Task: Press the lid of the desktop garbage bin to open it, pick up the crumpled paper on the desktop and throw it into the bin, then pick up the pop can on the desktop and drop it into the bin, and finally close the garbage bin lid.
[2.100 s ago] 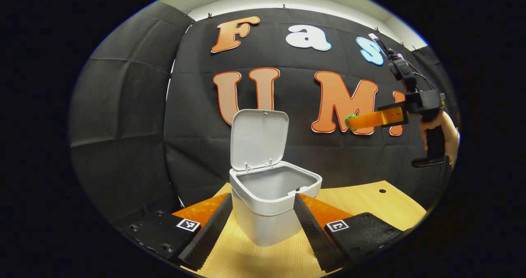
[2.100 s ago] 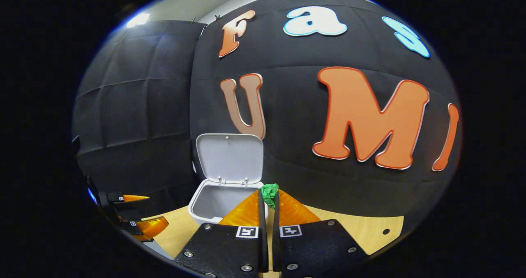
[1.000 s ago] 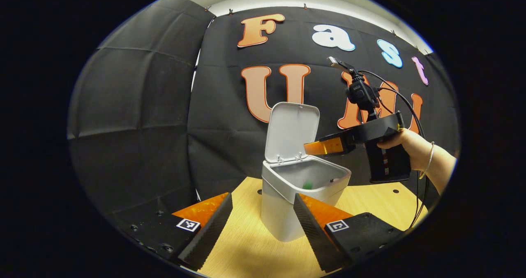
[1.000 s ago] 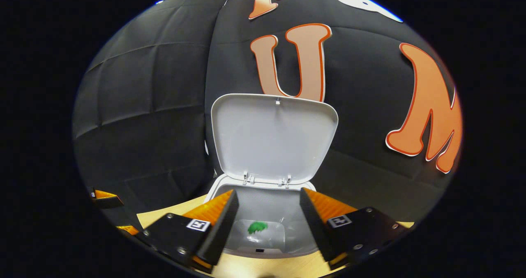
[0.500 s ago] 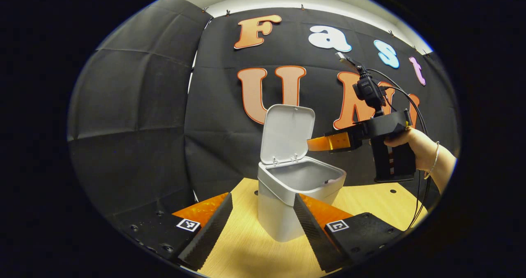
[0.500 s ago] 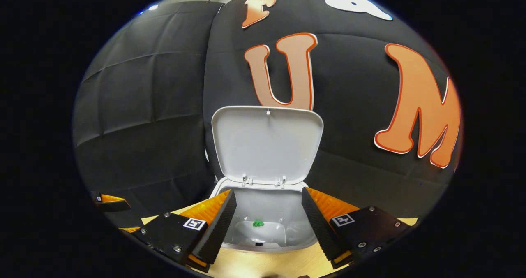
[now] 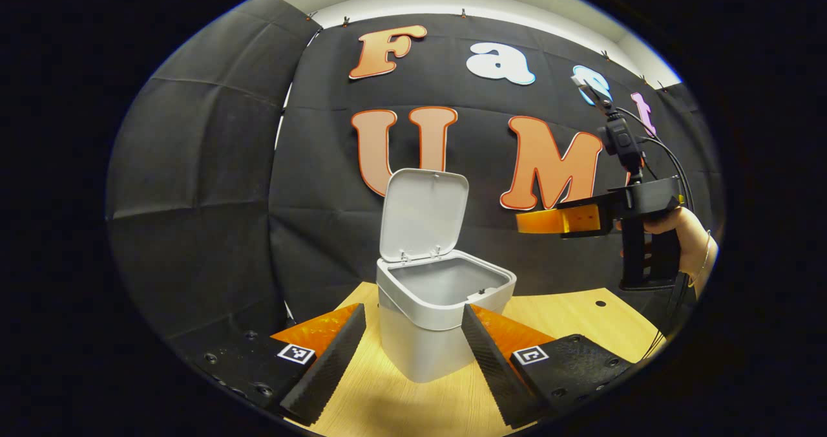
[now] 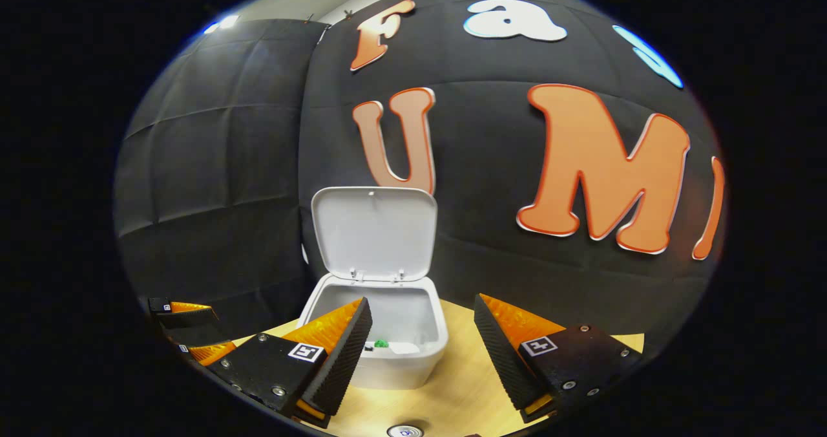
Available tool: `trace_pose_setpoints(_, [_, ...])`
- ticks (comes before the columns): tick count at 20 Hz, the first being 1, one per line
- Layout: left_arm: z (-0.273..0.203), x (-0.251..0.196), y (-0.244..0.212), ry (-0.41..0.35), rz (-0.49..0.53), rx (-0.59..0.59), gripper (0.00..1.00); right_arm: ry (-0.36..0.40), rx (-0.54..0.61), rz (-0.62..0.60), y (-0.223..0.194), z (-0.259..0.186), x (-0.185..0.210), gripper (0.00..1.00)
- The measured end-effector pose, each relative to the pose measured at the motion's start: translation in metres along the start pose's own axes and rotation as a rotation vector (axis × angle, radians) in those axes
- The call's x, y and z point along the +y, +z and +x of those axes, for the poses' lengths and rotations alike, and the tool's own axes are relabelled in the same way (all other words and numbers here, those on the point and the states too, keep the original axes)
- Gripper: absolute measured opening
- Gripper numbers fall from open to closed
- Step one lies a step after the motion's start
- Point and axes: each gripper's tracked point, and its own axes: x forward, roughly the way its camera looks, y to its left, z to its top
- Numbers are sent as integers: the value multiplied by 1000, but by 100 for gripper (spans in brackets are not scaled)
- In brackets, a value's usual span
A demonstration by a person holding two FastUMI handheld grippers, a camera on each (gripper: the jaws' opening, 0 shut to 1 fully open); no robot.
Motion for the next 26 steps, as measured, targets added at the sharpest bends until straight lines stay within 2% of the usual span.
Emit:
trace_pose_setpoints(7, [12, -45, 4, -75, 0, 3, 95, -208, -62, 70, -5, -83, -88, 94])
trace_pose_setpoints(8, [14, -52, 4, -87, 2, 3, 95, -240, -68, 77, -9, -94, -100, 100])
trace_pose_setpoints(9, [16, -58, 4, -97, 5, 2, 95, -275, -81, 81, -13, -106, -111, 94])
trace_pose_setpoints(13, [24, -89, 0, -148, 12, 12, 95, -401, -115, 123, -36, -151, -154, 95])
trace_pose_setpoints(19, [37, -154, -29, -268, 21, 89, 94, -521, -79, 151, -77, -200, -203, 94])
trace_pose_setpoints(26, [54, -200, -87, -326, 14, 180, 94, -601, -73, 199, -98, -240, -239, 94])
